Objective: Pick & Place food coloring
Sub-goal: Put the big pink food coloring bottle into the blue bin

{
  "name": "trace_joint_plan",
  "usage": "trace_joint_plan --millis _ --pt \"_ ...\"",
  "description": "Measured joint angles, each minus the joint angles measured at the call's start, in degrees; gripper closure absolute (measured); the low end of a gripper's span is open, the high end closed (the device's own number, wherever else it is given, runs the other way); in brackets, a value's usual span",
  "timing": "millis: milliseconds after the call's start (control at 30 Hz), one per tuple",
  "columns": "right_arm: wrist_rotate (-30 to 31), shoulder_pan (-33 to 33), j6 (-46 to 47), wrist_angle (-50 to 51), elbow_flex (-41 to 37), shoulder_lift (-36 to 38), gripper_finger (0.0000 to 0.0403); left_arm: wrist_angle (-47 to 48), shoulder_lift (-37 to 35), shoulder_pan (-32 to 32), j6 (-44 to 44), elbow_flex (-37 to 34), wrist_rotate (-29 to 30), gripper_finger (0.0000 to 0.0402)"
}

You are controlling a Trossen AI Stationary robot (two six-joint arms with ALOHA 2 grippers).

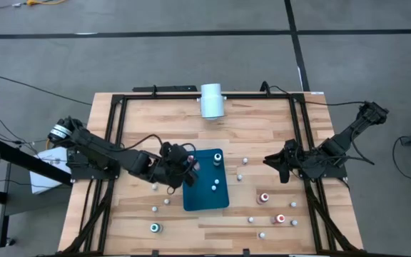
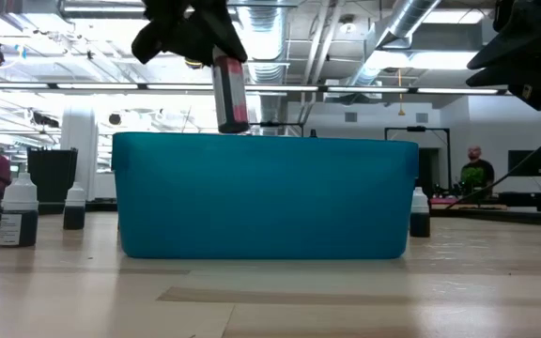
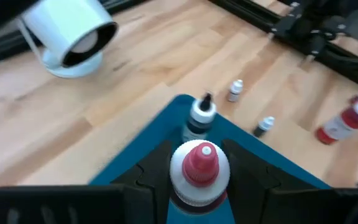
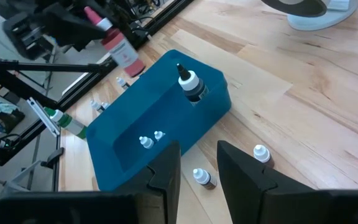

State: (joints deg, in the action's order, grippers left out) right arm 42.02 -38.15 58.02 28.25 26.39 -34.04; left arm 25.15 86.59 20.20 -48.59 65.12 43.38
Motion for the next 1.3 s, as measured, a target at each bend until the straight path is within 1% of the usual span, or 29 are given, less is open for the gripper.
trace_joint_plan --millis 300,600,733,933,1133,1300 --pt "0.0 0.0 -0.02 0.0 0.0 0.0 0.0308 -0.11 0.0 -4.14 4.17 0.0 -1.33 0.0294" --pt "0.09 0.01 -0.94 0.0 0.0 -0.01 0.0308 0.57 0.01 -5.11 4.58 0.0 -2.03 0.0294" --pt "0.07 0.0 -1.51 0.0 0.0 -0.02 0.0308 1.27 1.2 -5.11 3.89 -0.02 -1.65 0.0294" --pt "0.04 0.0 -1.51 -0.04 0.0 -0.05 0.0308 0.47 5.1 -5.16 1.9 -0.02 -2.61 0.0294" --pt "0.0 0.0 -1.51 -0.07 0.0 -0.02 0.0308 0.91 7.56 -4.99 0.41 -0.04 -1.95 0.0294" --pt "0.0 0.0 -1.51 -0.02 0.0 0.0 0.0308 1.16 9.29 -4.38 -0.63 -0.08 1.71 0.0294"
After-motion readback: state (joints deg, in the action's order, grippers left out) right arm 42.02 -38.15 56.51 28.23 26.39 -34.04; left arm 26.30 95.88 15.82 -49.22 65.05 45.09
